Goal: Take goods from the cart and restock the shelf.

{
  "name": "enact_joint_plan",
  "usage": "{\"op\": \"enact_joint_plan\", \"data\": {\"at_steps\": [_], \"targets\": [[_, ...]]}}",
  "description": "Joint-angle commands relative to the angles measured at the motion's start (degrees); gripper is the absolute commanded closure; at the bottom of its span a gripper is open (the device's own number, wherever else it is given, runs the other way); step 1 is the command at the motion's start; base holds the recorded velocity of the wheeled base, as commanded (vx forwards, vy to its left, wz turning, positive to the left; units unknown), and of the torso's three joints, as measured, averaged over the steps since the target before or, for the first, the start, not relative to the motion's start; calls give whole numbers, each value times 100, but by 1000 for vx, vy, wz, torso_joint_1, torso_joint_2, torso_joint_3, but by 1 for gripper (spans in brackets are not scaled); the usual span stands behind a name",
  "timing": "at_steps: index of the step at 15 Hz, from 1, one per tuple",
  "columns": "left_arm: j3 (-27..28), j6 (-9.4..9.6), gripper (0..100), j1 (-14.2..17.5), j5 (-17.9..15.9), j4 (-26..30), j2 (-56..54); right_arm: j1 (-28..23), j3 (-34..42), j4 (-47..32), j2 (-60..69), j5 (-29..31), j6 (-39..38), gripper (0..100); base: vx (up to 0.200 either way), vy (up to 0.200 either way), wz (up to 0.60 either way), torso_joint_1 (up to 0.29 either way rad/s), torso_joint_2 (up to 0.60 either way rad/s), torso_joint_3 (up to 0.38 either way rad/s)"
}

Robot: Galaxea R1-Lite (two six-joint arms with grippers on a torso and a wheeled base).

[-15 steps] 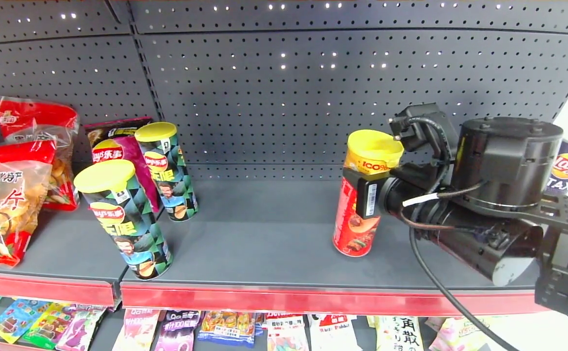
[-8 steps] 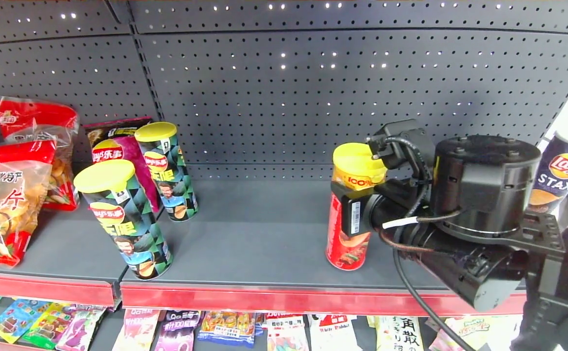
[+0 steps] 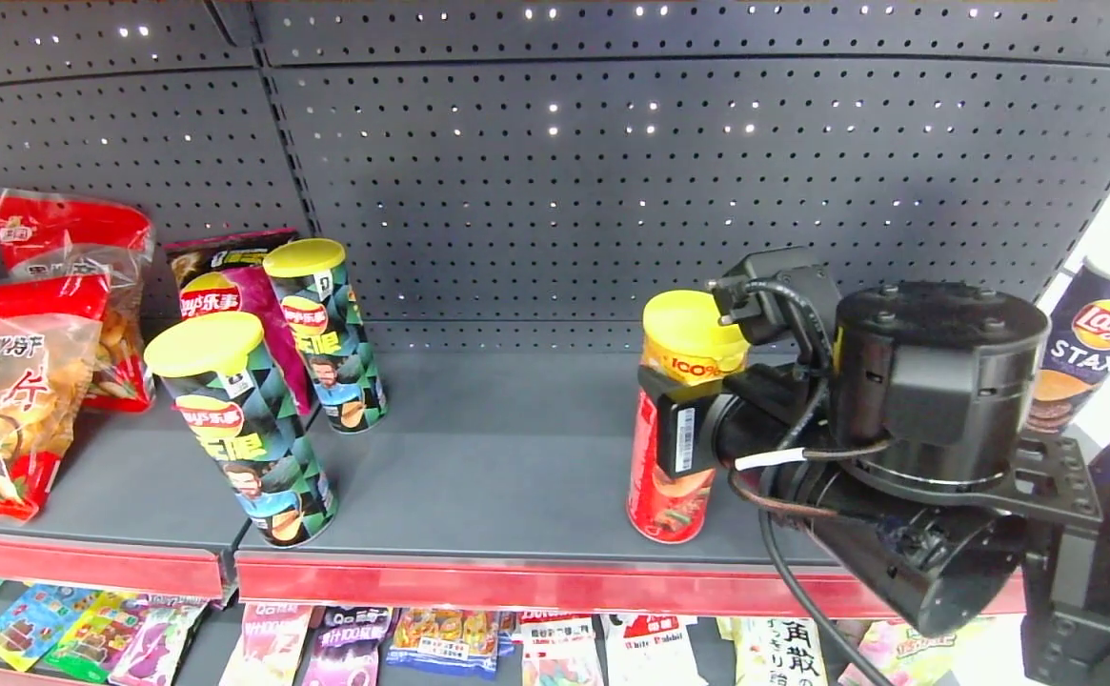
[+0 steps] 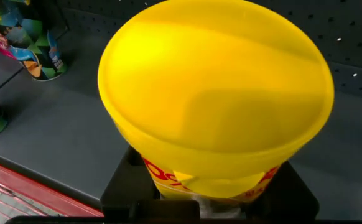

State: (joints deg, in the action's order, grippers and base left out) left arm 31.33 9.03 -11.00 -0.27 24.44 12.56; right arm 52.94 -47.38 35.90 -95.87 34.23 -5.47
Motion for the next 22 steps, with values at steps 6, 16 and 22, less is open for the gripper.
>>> {"op": "enact_joint_plan", "data": {"at_steps": [6,16,22], "targets": [[-4,2,100,1,0,-1,-34,120,238,-4,7,5,-59,100,0,0,0,0,0,0],[-13,2,100,1,0,-1,-34,111,309,-13,24,409,-50,100,0,0,0,0,0,0],[-57,2,100,1,0,-1,-43,111,502,-4,77,409,-59,100,0,0,0,0,0,0]]}}
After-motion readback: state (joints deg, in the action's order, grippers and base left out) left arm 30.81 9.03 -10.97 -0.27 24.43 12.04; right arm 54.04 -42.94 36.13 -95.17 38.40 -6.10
